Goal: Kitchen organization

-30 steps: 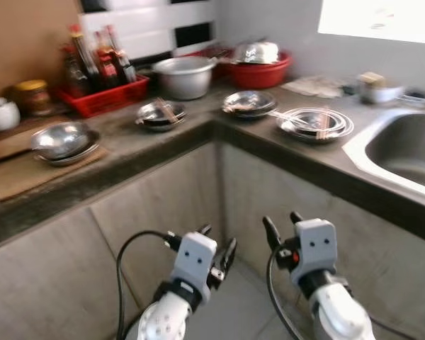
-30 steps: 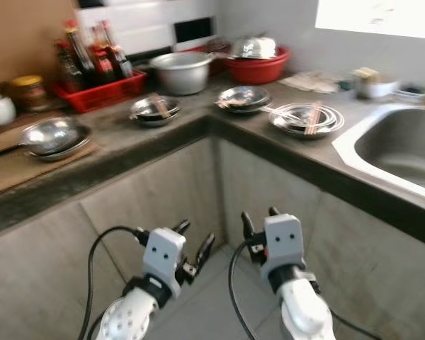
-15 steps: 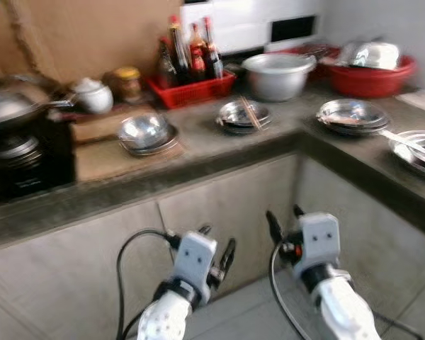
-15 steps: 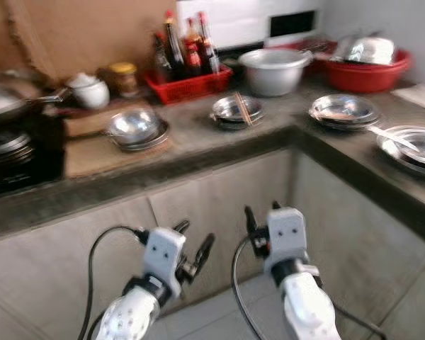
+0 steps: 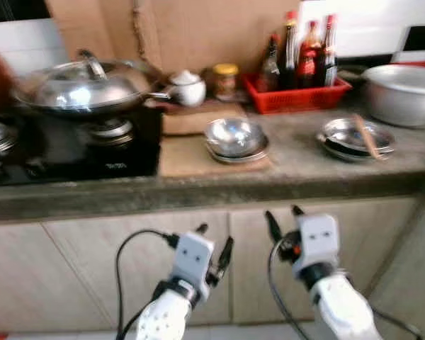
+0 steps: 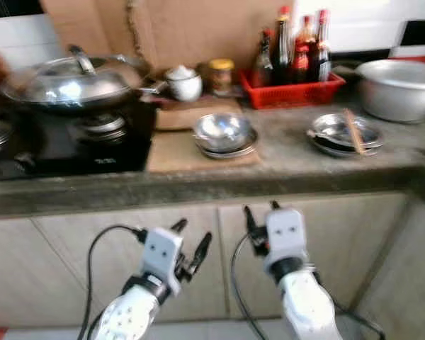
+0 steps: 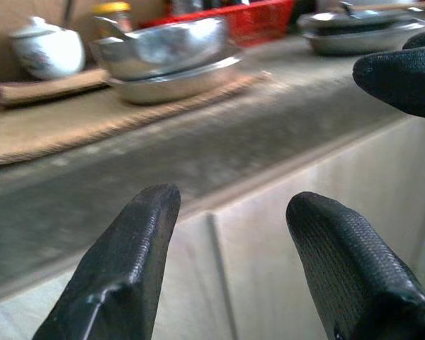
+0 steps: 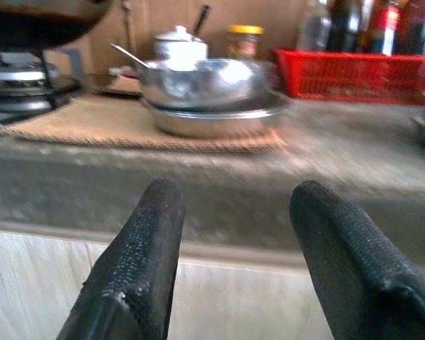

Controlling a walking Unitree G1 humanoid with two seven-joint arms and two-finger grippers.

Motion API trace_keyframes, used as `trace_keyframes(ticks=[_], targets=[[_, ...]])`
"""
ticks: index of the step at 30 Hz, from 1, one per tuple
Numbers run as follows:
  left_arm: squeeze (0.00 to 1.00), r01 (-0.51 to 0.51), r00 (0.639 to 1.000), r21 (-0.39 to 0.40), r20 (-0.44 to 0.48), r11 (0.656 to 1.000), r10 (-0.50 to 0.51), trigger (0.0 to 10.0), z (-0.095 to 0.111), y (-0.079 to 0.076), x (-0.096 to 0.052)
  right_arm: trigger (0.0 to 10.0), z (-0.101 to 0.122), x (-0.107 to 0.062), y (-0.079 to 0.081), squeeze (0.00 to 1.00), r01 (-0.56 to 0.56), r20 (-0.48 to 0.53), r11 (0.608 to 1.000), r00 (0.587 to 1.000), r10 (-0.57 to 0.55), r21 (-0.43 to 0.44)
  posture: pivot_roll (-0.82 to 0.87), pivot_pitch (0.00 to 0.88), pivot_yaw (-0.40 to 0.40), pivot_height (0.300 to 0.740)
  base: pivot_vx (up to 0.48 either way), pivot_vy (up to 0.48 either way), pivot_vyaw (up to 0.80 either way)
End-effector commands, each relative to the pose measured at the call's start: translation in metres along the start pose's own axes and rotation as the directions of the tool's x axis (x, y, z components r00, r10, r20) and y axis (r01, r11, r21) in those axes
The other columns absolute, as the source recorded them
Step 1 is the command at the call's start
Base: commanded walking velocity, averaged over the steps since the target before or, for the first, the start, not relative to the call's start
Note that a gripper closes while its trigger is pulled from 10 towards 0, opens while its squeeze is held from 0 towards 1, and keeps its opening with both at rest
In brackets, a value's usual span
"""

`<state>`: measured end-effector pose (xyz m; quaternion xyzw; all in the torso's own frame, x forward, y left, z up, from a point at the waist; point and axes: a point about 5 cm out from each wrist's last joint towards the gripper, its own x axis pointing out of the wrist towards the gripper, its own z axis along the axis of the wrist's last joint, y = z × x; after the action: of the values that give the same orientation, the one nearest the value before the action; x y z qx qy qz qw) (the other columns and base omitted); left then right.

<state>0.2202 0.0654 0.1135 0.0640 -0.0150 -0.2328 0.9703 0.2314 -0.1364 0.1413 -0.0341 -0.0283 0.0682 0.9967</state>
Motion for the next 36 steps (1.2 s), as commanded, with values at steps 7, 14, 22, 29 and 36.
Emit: trace_keyframes(ticks=[7,14,22,29,36], targets=[[0.00,-0.019,1.000,0.020,-0.001,1.000,0.019,10.0,0.000,0.006,-0.001,10.0,0.008,0.005,0.004,0.00,-0.031,0.039,1.000,0.999,0.031,0.002,-0.04,0.000,0.000,0.740,0.282,0.000,0.00],[0.00,-0.023,1.000,0.014,0.000,1.000,0.023,10.0,0.000,0.006,0.000,10.0,0.013,0.009,0.000,0.00,-0.025,0.062,1.000,0.998,0.025,-0.003,-0.04,0.000,0.001,0.740,0.156,0.000,0.23],[0.00,-0.027,1.000,0.009,0.000,1.000,0.027,10.0,-0.001,0.007,0.000,10.0,0.024,0.019,-0.009,0.00,-0.017,0.110,0.999,0.994,0.021,-0.030,-0.04,0.000,0.001,0.740,0.000,0.000,0.00],[0.00,-0.019,1.000,0.009,0.000,1.000,0.019,10.0,0.000,0.005,0.000,10.0,0.033,0.028,-0.007,0.00,-0.048,0.148,0.997,0.987,0.055,-0.053,-0.04,0.000,-0.002,0.740,0.000,0.000,0.64],[0.00,-0.020,1.000,0.005,0.002,1.000,0.020,10.0,0.001,0.004,-0.001,10.0,0.049,0.044,-0.014,0.00,-0.062,0.208,0.993,0.975,0.083,-0.103,-0.04,0.000,-0.007,0.740,0.000,0.000,0.00]])
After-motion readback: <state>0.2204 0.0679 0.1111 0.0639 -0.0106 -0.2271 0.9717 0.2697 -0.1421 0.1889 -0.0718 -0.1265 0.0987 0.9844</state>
